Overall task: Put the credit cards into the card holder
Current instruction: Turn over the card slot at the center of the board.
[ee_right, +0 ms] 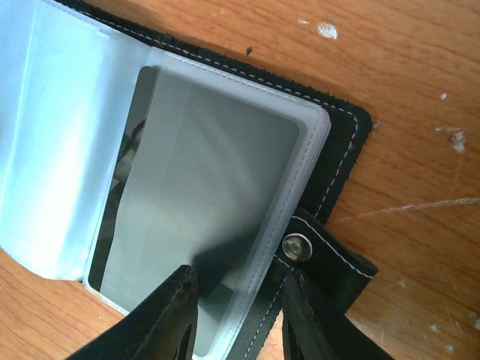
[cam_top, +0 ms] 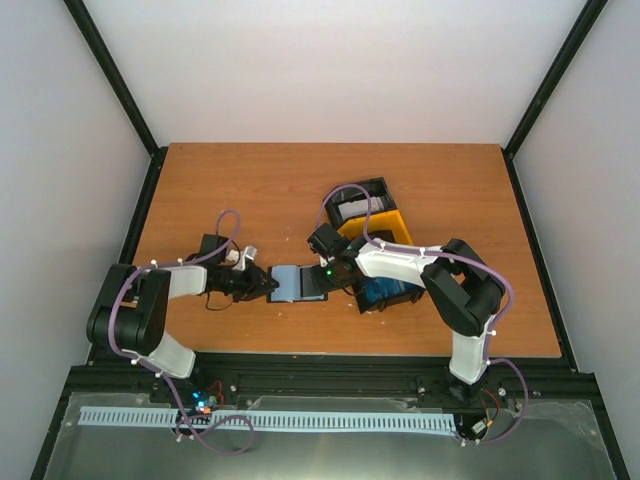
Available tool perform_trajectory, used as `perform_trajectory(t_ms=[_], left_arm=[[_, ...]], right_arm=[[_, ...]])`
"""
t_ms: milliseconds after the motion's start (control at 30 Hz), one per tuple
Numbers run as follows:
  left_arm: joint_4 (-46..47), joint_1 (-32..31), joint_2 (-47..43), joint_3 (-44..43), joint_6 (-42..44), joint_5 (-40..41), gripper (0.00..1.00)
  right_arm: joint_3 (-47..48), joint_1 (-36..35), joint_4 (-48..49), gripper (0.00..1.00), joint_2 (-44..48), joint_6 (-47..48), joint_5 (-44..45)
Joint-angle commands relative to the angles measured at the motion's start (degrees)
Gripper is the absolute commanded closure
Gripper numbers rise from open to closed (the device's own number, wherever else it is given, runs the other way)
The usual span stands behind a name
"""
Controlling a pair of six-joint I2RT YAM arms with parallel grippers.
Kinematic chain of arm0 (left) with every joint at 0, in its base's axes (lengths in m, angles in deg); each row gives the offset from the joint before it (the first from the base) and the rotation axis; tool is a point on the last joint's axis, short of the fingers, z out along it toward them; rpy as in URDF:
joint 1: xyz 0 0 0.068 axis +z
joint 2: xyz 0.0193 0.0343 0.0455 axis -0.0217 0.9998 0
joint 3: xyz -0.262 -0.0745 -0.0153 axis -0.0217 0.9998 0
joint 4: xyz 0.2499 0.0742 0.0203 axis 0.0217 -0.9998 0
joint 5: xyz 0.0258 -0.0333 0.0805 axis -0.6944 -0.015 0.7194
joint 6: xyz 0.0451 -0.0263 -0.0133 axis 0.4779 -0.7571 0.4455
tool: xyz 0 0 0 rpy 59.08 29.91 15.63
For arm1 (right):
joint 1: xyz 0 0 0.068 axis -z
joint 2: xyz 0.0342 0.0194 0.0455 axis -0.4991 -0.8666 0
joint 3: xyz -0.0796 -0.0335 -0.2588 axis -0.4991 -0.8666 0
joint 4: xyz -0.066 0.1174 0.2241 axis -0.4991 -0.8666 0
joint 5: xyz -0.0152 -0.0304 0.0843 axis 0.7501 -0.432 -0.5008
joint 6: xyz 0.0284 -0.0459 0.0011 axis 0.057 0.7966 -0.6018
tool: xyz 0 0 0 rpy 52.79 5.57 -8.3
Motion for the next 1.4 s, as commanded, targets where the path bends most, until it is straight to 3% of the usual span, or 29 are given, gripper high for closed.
perform_trajectory(t_ms=[0, 433, 700, 1367], left_arm=[[1.7, 0.0, 1.2, -2.7, 0.6, -2.9, 0.77], [-2.6, -5.8, 6.9, -9.0, 1.8, 1.5, 0.68], [-2.8, -8.8, 9.8, -13.0, 2.4, 0.0, 0.67], [-6.7, -15.6, 16.1, -22.6, 5.7, -1.5, 0.66]], right_arm=[[-0.6, 0.1, 0.2, 0.68, -1.5, -0.3, -0.2], [-0.4, 0.3, 0.4, 0.68, -1.6, -0.1, 0.0], [-2.2, 0.6, 2.7, 0.68, 0.5, -0.9, 0.7], [-12.5, 1.6, 8.2, 0.66, 25.6, -8.1, 19.7]])
